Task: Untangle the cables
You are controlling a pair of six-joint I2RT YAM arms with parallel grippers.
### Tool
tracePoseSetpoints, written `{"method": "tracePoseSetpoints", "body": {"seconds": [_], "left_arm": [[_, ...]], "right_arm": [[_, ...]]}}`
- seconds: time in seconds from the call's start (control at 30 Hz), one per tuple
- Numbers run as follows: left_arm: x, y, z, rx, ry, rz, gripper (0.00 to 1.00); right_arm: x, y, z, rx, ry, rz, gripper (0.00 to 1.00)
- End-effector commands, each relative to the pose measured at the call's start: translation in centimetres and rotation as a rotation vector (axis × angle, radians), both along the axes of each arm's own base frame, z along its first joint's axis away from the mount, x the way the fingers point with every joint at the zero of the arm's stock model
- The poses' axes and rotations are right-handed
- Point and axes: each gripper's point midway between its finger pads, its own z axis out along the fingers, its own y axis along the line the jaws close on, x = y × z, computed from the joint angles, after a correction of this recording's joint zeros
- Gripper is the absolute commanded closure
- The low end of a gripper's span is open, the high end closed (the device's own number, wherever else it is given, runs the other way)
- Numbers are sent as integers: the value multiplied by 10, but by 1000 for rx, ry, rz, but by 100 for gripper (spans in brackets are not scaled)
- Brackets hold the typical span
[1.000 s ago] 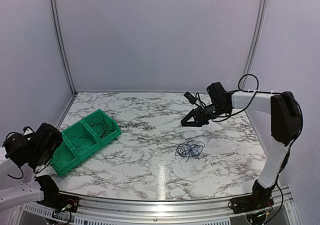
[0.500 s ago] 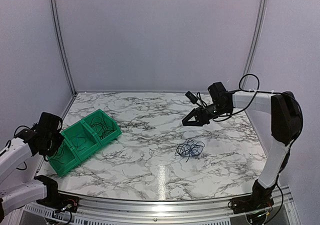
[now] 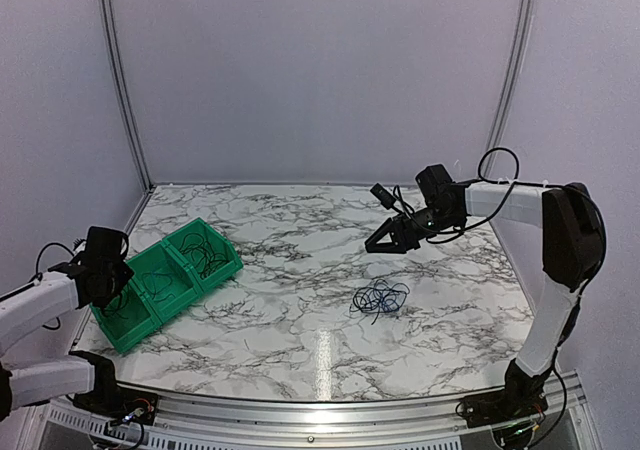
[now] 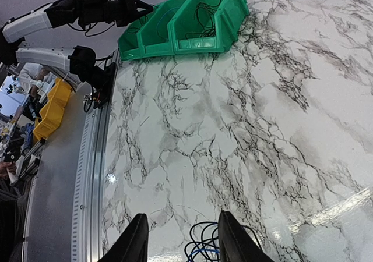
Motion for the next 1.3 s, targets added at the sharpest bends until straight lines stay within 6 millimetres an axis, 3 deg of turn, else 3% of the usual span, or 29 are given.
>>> {"method": "tracePoseSetpoints", "body": {"seconds": [0.0, 0.17, 0.3, 0.47, 0.77, 0.87, 0.97, 1.07, 1.2, 1.27], "left_arm": [[7, 5, 4, 42, -14, -19, 100], [4, 0, 0, 7, 8, -39, 84], [-4, 2, 12, -4, -14, -11, 61], [-10, 0, 34, -6, -33, -30, 51], [-13, -6, 63, -9, -48, -92, 49], [-17, -20, 53, -72, 33, -158, 49], [-35, -32, 32, -138, 159, -191, 54], [-47, -36, 27, -145, 173, -203, 60], [-42, -40, 41, -113, 128, -240, 64], [-28, -55, 51, -95, 100, -333, 65]], "right_arm": [[8, -1, 6, 1, -31, -2, 58], [9, 0, 3, -4, -21, 0, 59], [8, -1, 3, -6, -25, 6, 59], [8, -1, 7, -1, -41, 12, 59], [7, -1, 8, 1, -42, 20, 59], [7, -1, 8, 0, -43, 20, 59], [7, -1, 7, -3, -47, 23, 59], [7, -1, 6, -8, -50, 26, 59], [8, -1, 1, -24, -50, 30, 59], [9, -1, -1, -30, -47, 32, 59]]}}
